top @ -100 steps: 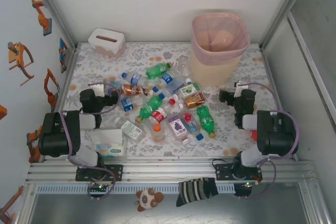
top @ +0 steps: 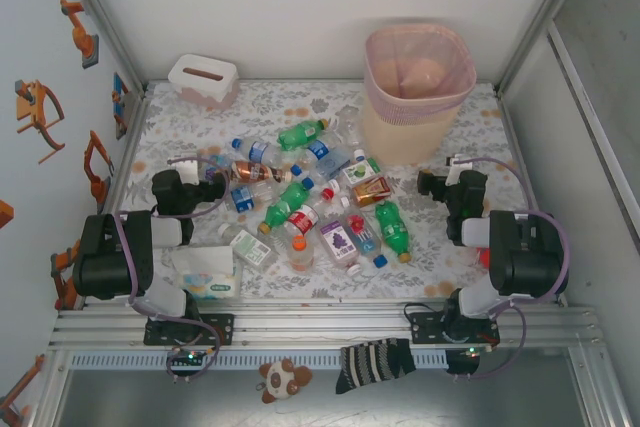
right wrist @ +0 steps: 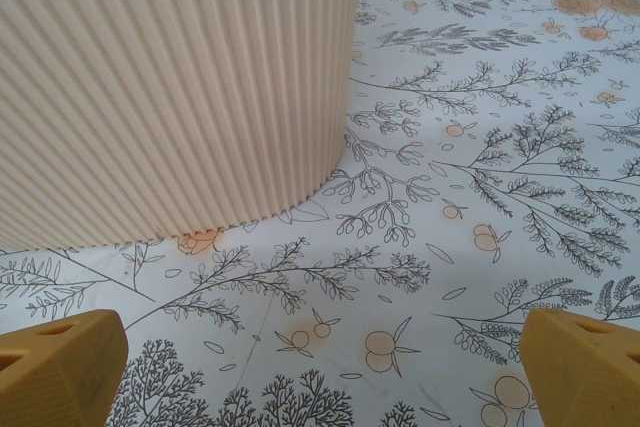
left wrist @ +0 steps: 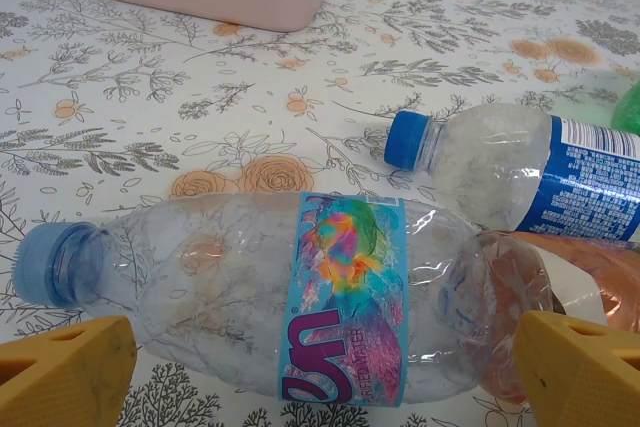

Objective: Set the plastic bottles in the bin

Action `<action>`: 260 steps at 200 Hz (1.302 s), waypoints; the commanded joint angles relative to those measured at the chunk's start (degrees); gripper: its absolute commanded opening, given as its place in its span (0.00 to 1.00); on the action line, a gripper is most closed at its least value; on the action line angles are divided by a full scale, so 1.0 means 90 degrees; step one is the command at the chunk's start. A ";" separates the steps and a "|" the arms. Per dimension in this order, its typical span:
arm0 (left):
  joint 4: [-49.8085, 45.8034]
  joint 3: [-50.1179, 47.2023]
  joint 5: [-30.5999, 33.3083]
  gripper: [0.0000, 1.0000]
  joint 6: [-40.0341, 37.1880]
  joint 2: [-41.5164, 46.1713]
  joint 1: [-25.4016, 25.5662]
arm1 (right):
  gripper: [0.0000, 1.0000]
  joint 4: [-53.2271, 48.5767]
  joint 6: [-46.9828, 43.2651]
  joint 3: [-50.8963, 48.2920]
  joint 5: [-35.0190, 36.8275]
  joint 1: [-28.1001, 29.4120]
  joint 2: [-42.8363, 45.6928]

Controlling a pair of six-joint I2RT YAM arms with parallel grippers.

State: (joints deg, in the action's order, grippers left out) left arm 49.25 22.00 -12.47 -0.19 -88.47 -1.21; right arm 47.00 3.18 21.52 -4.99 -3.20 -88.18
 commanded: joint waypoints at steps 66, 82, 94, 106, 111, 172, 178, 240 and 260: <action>0.0141 -0.0022 -0.0022 0.96 -0.0009 0.0038 -0.0031 | 0.99 0.0177 -0.0055 0.0119 -0.0011 -0.0054 0.0003; 0.0150 -0.0014 -0.0021 0.96 -0.0018 0.0041 -0.0032 | 0.99 0.0177 -0.0058 0.0119 -0.0011 -0.0053 0.0003; 0.0156 -0.0017 -0.0025 0.96 -0.0013 0.0044 -0.0032 | 0.99 0.0173 -0.0059 0.0119 -0.0011 -0.0054 0.0003; 0.0148 -0.0018 -0.0028 0.96 -0.0018 0.0040 -0.0031 | 0.99 0.0173 -0.0055 0.0119 -0.0011 -0.0054 0.0003; 0.0148 -0.0021 -0.0025 0.96 -0.0014 0.0038 -0.0031 | 0.99 0.0173 -0.0057 0.0119 -0.0011 -0.0054 0.0008; 0.0183 -0.0037 -0.0028 0.96 -0.0014 0.0054 -0.0033 | 0.99 0.0211 -0.0053 0.0094 0.0015 -0.0051 0.0020; 0.0182 -0.0047 -0.0021 0.96 -0.0013 0.0054 -0.0031 | 0.99 0.0116 -0.0066 0.0127 0.0026 -0.0042 0.0062; -0.0033 -0.0108 0.0187 0.96 -0.0073 0.0439 0.0068 | 0.99 -0.1189 -0.0080 0.0394 0.0124 0.0030 0.1037; -0.0372 -0.0093 0.0346 0.96 -0.0075 0.0817 0.0122 | 0.98 -0.1970 -0.0136 0.0580 0.0154 0.0098 0.1413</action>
State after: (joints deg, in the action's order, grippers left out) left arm 48.45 21.28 -11.29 -0.21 -85.69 -0.80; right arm 37.47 3.01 23.86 -4.89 -3.11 -79.31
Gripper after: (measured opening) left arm 0.963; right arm 0.986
